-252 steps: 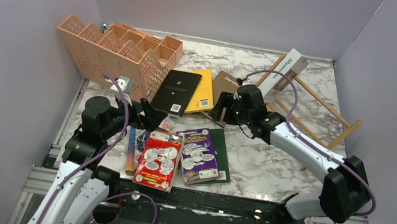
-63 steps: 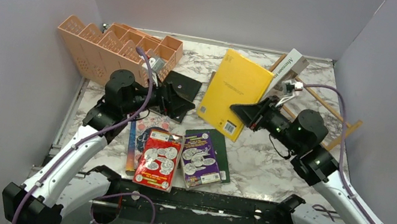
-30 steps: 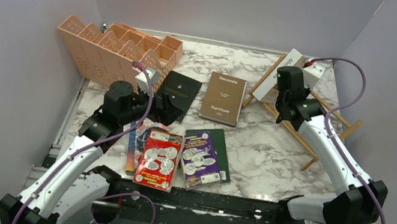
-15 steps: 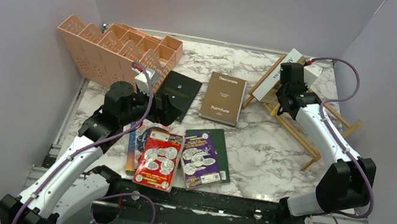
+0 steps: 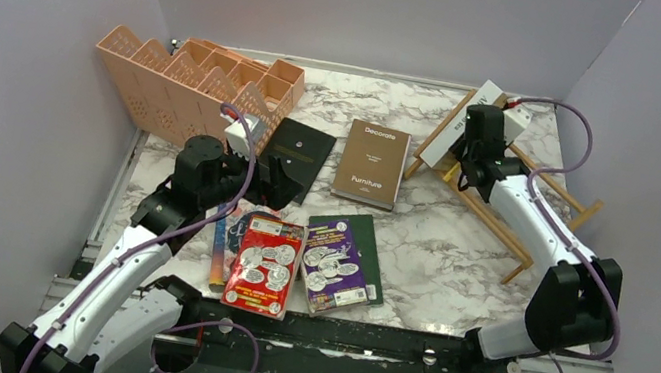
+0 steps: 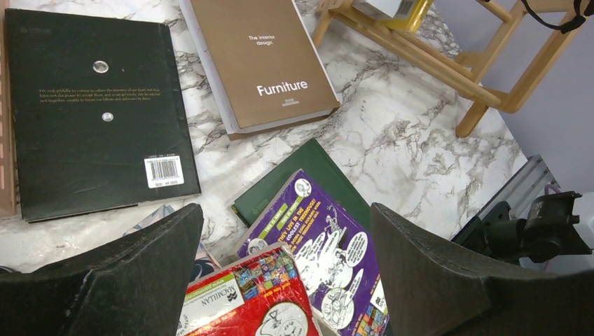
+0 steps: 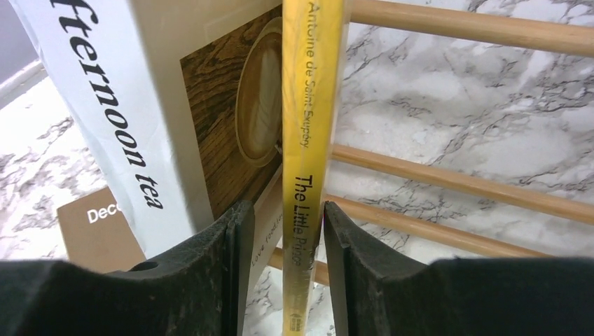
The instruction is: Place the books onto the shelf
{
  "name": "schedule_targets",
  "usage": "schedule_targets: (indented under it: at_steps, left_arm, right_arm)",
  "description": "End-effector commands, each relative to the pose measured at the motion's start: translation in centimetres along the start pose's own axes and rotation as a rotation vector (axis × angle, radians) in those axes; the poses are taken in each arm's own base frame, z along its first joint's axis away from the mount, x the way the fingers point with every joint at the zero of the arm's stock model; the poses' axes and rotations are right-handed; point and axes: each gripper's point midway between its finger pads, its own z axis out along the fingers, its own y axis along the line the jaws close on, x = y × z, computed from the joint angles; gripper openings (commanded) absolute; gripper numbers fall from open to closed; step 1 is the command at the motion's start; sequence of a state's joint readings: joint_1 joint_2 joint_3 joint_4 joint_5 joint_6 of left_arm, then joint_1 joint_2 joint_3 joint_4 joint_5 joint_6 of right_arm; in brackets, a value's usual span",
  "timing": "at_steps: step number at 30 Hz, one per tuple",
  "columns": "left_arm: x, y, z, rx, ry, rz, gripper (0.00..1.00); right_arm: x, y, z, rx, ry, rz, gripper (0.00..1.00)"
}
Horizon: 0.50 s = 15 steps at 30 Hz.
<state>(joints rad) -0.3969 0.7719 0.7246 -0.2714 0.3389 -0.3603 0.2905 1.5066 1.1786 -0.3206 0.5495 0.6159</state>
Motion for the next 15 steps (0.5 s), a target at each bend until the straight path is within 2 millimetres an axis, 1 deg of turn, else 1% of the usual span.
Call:
schedule_targets:
  at_steps: [1, 5, 7, 8, 12, 15]
  left_arm:
    - [-0.3, 0.3, 0.2, -0.013, -0.011, 0.003, 0.89]
    - [-0.2, 0.3, 0.2, -0.014, -0.008, 0.002, 0.89]
    - [-0.2, 0.3, 0.3, -0.009, -0.006, 0.002, 0.88]
    - [-0.1, 0.2, 0.3, -0.005, -0.003, 0.001, 0.88]
    - [0.0, 0.1, 0.4, 0.005, 0.004, 0.0, 0.88]
    - [0.1, 0.1, 0.5, 0.006, 0.005, -0.001, 0.88]
  right_arm:
    - [-1.3, 1.2, -1.2, -0.078, -0.022, 0.071, 0.46]
    - [-1.7, 1.7, -2.3, -0.137, -0.028, 0.086, 0.46]
    - [-2.1, 2.3, -3.0, -0.19, -0.034, 0.077, 0.4]
    - [-2.1, 2.6, -3.4, -0.222, -0.039, 0.071, 0.39]
    - [-2.2, 2.9, -4.6, -0.282, -0.044, 0.082, 0.39]
    - [-2.2, 3.1, -5.4, -0.321, -0.038, 0.077, 0.41]
